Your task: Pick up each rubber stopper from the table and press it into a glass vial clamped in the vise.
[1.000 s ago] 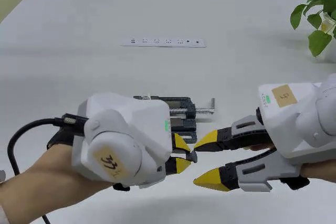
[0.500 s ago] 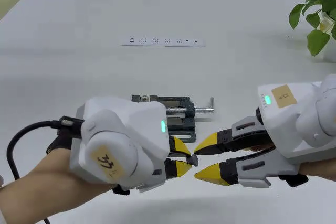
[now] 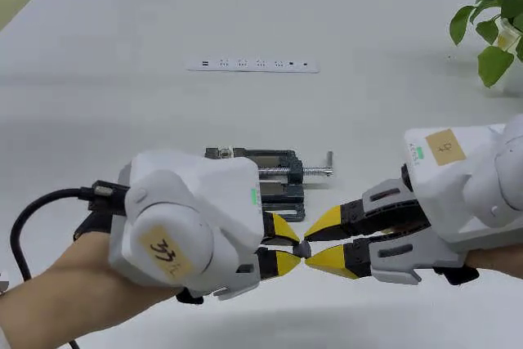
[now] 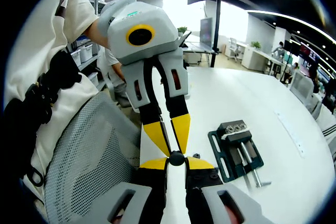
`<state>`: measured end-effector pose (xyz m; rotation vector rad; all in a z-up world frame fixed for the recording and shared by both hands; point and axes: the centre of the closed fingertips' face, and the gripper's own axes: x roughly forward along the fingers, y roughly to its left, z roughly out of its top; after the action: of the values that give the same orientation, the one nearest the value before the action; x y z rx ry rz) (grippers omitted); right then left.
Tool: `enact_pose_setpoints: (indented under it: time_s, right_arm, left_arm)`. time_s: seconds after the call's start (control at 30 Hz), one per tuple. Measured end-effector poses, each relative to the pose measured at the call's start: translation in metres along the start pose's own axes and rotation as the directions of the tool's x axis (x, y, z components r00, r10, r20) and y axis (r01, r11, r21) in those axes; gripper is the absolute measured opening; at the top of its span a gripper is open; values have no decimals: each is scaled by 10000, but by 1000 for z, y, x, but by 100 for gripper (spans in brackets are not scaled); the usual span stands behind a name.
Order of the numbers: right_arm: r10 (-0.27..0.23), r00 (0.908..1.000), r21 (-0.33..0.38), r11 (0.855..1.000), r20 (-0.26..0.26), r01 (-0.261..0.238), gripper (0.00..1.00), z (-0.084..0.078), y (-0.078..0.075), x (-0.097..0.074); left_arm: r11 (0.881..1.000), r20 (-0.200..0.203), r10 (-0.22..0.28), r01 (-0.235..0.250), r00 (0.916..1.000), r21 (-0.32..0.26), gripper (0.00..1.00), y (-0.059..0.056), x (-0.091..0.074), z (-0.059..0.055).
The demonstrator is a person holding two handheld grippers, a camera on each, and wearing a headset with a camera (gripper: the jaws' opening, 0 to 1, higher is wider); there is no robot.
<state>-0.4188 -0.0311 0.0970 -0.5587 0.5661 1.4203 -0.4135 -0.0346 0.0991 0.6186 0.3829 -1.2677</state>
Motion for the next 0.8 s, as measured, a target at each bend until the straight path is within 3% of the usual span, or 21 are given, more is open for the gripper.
enact_pose_setpoints:
  time_s: [0.5, 0.8]
  right_arm:
    - [285, 9994, 21, 9996, -179, -284, 7, -4, 2, 3]
    - [501, 9984, 185, 9986, -243, -497, 6, -5, 1, 6]
  left_arm:
    - [9999, 53, -136, 136, 9999, 31, 3, -4, 2, -4]
    - [9994, 289, -138, 147, 9995, -316, 4, -3, 4, -7]
